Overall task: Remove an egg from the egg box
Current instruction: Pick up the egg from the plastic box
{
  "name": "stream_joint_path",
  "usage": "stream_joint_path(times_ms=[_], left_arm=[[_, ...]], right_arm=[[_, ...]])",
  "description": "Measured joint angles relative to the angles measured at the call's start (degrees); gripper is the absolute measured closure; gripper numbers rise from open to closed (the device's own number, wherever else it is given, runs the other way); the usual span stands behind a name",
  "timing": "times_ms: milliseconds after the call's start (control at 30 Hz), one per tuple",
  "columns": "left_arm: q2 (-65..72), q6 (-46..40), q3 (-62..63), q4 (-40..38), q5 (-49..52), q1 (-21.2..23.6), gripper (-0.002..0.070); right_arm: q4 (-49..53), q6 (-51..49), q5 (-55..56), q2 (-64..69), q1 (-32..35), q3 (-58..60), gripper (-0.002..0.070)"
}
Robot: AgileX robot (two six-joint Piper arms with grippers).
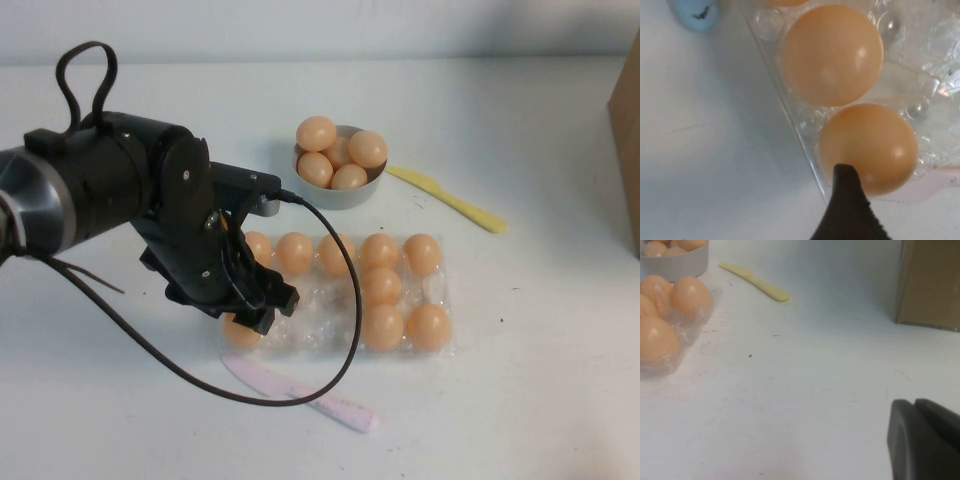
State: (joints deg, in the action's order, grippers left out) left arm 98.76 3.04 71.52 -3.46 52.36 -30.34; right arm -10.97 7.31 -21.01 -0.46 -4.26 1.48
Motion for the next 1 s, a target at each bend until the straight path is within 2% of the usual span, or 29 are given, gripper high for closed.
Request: stream_joint_path(times_ms=[367, 667, 900, 1000], left_arm=[[0.09, -1.60, 0.12, 0.20, -1.49, 0.50, 0.0269], [2.89, -4.13, 0.24, -2.01, -1.49, 0.50, 0.0212], [2.99, -4.28, 0.24, -1.90, -1.53, 0.50, 0.0215], [2.99, -4.28, 0.24, -1.50, -1.53, 0.73, 0.0239]], right_arm=[[0.00, 0.00, 0.00, 0.00, 0.00, 0.00, 0.0694], [0.00, 0.00, 0.00, 0.00, 0.00, 0.00, 0.0694], [0.00, 0.00, 0.00, 0.00, 0.00, 0.00, 0.0694], [0.00, 0.00, 0.00, 0.00, 0.00, 0.00, 0.0694]])
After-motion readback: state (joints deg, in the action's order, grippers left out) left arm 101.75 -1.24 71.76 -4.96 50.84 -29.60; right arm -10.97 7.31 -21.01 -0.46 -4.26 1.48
